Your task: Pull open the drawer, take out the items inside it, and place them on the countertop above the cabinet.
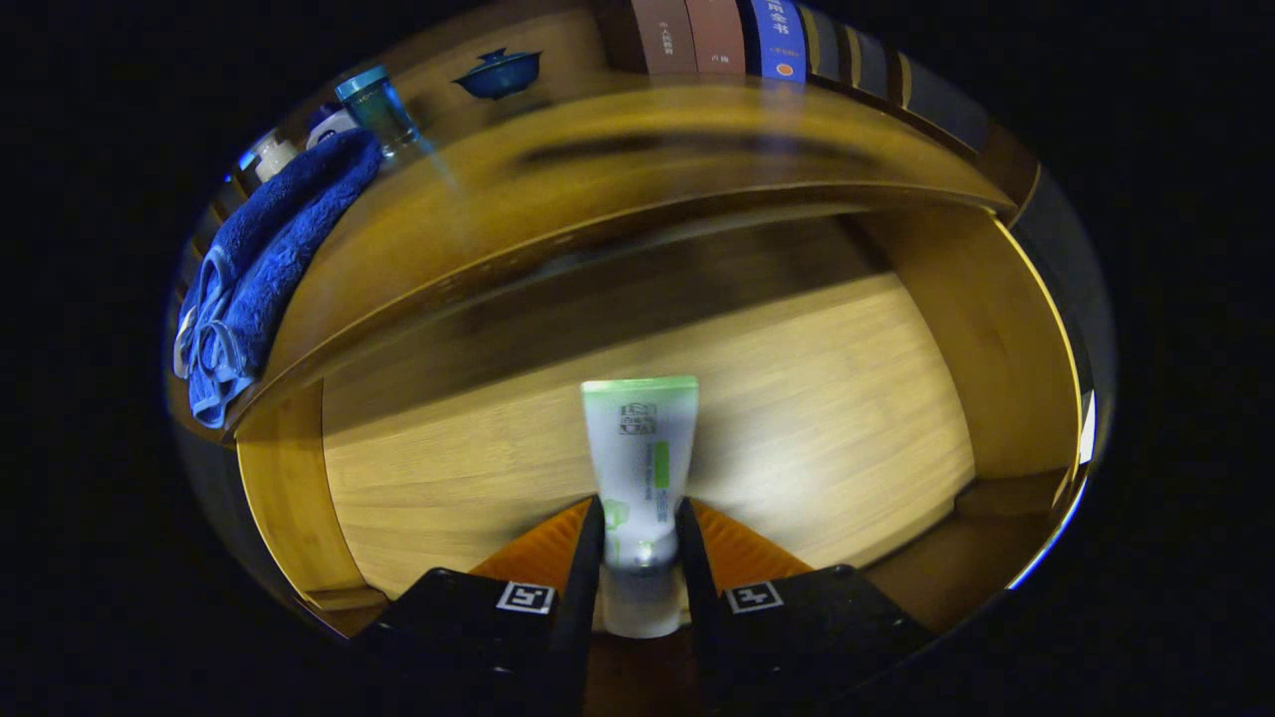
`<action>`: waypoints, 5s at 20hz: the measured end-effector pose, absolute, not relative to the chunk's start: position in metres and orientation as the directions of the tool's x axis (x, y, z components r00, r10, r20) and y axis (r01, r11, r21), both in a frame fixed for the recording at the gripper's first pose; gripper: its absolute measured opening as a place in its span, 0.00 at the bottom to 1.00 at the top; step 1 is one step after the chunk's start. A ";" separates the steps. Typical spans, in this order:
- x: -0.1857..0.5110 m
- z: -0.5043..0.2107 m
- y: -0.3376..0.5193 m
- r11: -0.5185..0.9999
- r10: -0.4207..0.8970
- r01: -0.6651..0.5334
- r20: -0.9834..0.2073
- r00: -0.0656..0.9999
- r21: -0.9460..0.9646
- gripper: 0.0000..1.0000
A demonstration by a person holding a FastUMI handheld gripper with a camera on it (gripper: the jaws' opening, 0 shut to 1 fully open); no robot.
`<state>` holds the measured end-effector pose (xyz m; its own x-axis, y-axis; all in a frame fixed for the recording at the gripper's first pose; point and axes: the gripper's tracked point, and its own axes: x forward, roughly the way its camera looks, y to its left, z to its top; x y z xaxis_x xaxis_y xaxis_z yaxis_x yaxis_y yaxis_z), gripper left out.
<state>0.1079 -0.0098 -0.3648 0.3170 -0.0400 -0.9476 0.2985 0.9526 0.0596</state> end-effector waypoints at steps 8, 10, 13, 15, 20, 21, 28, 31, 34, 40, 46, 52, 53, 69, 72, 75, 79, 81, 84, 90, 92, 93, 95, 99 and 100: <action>0.112 -0.334 -0.016 0.965 -0.094 0.261 -0.912 0.399 0.015 0.27; 0.110 -0.315 -0.012 0.965 -0.101 0.262 -0.904 0.416 0.012 0.27; 0.102 -0.289 -0.010 0.967 -0.138 0.251 -0.898 0.419 -0.032 0.27; 0.097 -0.271 -0.009 0.964 -0.160 0.259 -0.895 0.416 -0.052 0.26; 0.095 -0.225 -0.002 0.960 -0.175 0.276 -0.871 0.458 -0.048 0.27; 0.098 -0.216 -0.002 0.960 -0.179 0.275 -0.862 0.474 -0.049 0.27; 0.166 -0.199 0.006 0.982 -0.130 0.184 -0.851 0.508 -0.040 0.27; 0.197 -0.211 0.006 0.991 -0.115 0.111 -0.861 0.495 -0.068 0.26; 0.228 -0.220 0.017 0.997 -0.054 0.075 -0.866 0.497 -0.019 0.27; 0.264 -0.236 0.017 0.997 -0.009 0.072 -0.880 0.475 0.029 0.26; 0.279 -0.240 0.029 0.996 0.046 0.047 -0.878 0.476 0.077 0.31; 0.279 -0.219 0.033 0.988 0.094 0.055 -0.837 0.539 0.146 0.99; 0.279 -0.214 0.030 0.989 0.083 0.060 -0.828 0.554 0.139 0.99; 0.132 -0.137 0.013 0.989 -0.148 0.140 -0.554 0.819 -0.056 0.99; 0.101 -0.135 0.015 0.988 -0.149 0.111 -0.478 0.866 -0.106 1.00; 0.070 -0.131 0.019 0.988 -0.137 0.098 -0.398 0.907 -0.117 0.97; 0.029 -0.125 0.031 0.993 -0.089 0.070 -0.222 0.971 -0.092 0.97; 0.009 -0.139 0.030 0.991 -0.096 0.079 -0.172 0.980 -0.105 0.97; -0.011 -0.180 0.037 0.991 -0.086 0.067 -0.159 0.984 -0.118 0.97; -0.028 -0.259 0.052 0.993 -0.060 0.039 -0.194 0.979 -0.109 0.98; -0.028 -0.270 0.051 0.995 -0.065 0.050 -0.179 0.982 -0.088 0.98; -0.027 -0.272 0.048 0.995 -0.072 0.059 -0.169 0.983 -0.081 0.98; -0.024 -0.278 0.038 0.994 -0.093 0.081 -0.165 0.982 -0.074 0.98; -0.005 -0.291 0.031 0.996 -0.091 0.087 -0.190 0.978 -0.030 0.98; 0.000 -0.293 0.032 0.996 -0.089 0.083 -0.198 0.976 -0.035 0.98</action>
<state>0.0004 0.0321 -0.2932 0.9762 -0.0885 -0.1980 0.0831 0.9959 -0.0354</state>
